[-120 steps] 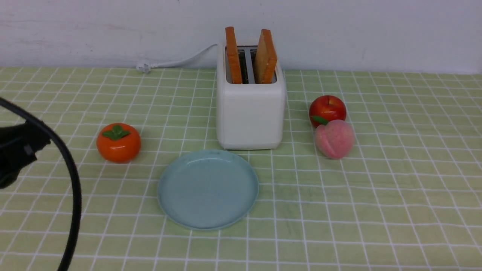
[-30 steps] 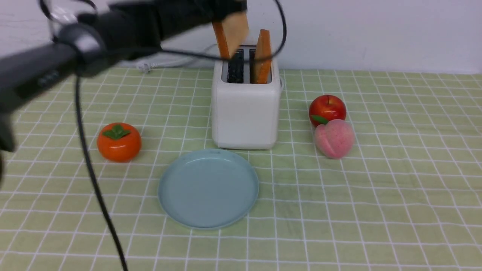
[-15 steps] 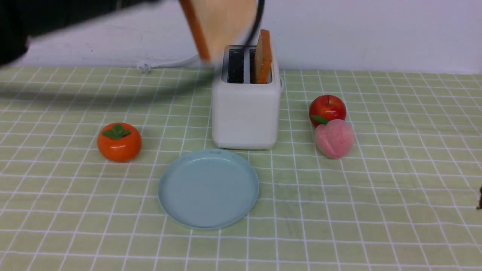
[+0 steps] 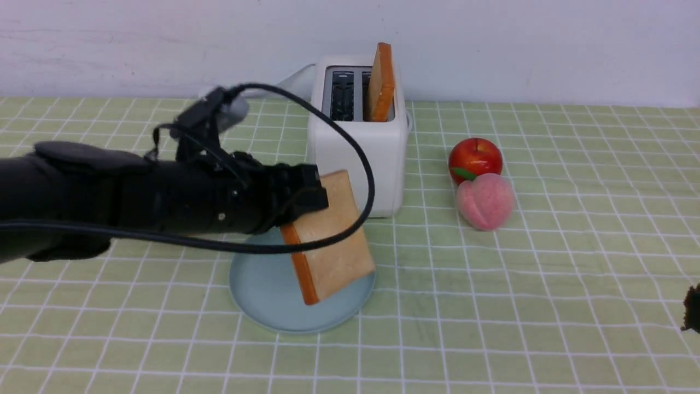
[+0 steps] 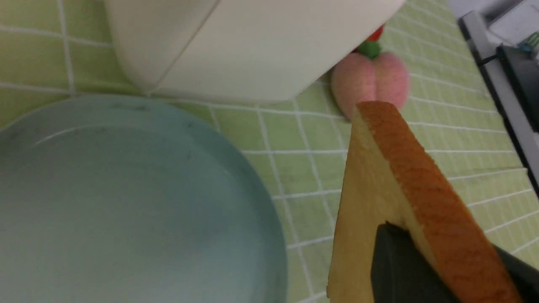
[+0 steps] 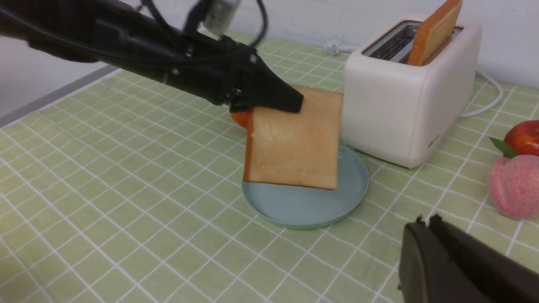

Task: Take toasted bread from bread machine on green coffee tablecloth place on plate.
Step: 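Place the slice of bread on the plate with the left gripper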

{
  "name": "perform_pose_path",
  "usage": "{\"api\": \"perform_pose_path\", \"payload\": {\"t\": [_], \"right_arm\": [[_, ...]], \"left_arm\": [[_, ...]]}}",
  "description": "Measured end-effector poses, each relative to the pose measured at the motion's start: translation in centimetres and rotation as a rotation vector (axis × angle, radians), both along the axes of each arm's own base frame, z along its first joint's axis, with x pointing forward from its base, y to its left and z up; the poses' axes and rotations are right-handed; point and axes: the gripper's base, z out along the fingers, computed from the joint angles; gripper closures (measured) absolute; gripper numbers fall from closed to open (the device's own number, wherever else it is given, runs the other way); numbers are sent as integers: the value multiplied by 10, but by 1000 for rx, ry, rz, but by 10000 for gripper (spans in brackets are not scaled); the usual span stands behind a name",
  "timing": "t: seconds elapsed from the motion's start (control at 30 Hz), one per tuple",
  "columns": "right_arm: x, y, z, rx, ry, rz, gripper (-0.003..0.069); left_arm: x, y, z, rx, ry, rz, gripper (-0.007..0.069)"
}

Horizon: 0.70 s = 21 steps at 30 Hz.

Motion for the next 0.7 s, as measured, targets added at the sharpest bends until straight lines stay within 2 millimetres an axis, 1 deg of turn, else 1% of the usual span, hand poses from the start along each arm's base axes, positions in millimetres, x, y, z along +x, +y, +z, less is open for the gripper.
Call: {"api": "perform_pose_path", "payload": {"t": [0.03, 0.13, 0.27, 0.33, 0.37, 0.4, 0.47, 0.5, 0.53, 0.6, 0.63, 0.67, 0.7], "right_arm": [[0, 0, 0, 0, 1, 2, 655], [-1, 1, -1, -6, 14, 20, 655], [-2, 1, -2, -10, 17, 24, 655], [-2, 1, -2, -14, 18, 23, 655], [-2, 1, -2, -15, 19, 25, 655], [-2, 1, -2, -18, 19, 24, 655], [-3, 2, -4, -33, 28, 33, 654], [-3, 2, -4, -34, 29, 36, 653], [-3, 2, -5, -39, 34, 41, 652], [-4, 2, -5, -46, 39, 46, 649], [-4, 2, -6, -50, 41, 48, 648], [-4, 2, -6, -52, 42, 50, 647], [-4, 2, -6, -53, 43, 50, 647]], "left_arm": [[1, 0, -1, 2, 2, 2, 512], [10, -1, -20, 31, 45, 24, 512], [19, -2, -35, 61, 71, 33, 507], [21, -1, -39, 85, 65, 35, 468], [22, -1, -39, 94, 60, 38, 435], [22, -1, -39, 95, 59, 37, 435], [23, 1, -39, 109, 48, 47, 305], [23, 1, -39, 110, 47, 48, 295], [23, 1, -39, 112, 46, 50, 226], [23, 1, -37, 111, 40, 52, 144], [23, 2, -34, 112, 31, 56, 88], [22, 3, -32, 115, 24, 62, 60], [22, 3, -31, 114, 19, 64, 54]]}}
